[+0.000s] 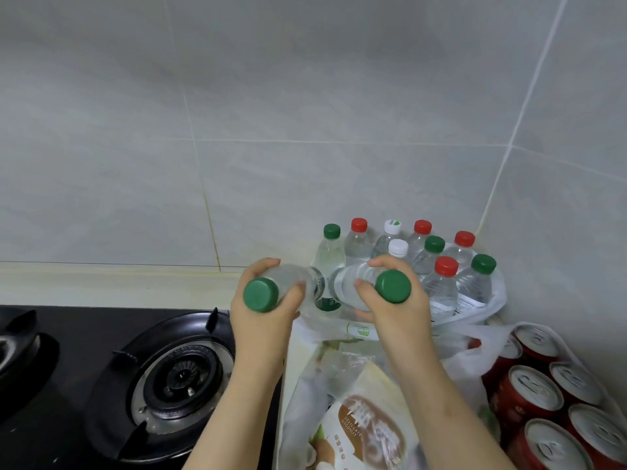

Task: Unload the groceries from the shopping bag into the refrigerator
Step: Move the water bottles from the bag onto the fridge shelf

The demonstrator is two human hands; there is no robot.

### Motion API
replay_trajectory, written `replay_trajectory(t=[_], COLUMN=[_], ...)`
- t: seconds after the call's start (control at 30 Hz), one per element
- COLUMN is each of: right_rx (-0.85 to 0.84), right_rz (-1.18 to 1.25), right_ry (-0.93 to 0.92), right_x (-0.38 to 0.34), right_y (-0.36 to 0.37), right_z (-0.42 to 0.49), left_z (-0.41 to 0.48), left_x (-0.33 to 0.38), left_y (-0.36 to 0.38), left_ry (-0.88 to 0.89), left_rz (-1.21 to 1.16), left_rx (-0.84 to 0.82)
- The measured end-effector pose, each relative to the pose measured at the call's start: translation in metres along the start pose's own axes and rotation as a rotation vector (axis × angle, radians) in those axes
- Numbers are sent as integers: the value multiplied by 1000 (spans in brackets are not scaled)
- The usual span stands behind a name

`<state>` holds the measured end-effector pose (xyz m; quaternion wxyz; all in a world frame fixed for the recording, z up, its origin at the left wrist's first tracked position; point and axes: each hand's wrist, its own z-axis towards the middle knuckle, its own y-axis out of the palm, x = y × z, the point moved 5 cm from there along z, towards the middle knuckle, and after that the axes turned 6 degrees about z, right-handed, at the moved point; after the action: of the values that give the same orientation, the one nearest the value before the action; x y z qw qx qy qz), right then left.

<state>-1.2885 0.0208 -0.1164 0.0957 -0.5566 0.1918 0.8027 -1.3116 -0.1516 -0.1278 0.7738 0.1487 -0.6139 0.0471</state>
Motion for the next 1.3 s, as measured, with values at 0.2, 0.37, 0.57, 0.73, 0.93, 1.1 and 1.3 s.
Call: replay_trajectory(t=[0.2, 0.37, 0.57, 0.73, 0.93, 1.1, 1.3], right_rx=[-83, -185, -425, -723, -1103, -1370, -1636], right_rz=[135, 211, 275, 229, 336, 439, 602], right_ry=[-92, -97, -24, -86, 2, 39, 80], right_x=[-26, -37, -31, -38, -50, -81, -136], right_y=[22, 50, 93, 126, 152, 157, 135], right_z=[-25, -48, -83, -141, -241, -342, -476], left_z=[-22, -42, -83, -146, -249, -358, -502], left_x=[35, 61, 77, 90, 107, 133, 175], left_y=[-40, -79, -132, -170, -226, -268, -295], left_ry=[132, 193, 219, 207, 203, 182, 194], left_rz=[-36, 4, 197, 363, 529, 591, 739], left_rx=[173, 306, 503, 721, 1021, 1296, 1598])
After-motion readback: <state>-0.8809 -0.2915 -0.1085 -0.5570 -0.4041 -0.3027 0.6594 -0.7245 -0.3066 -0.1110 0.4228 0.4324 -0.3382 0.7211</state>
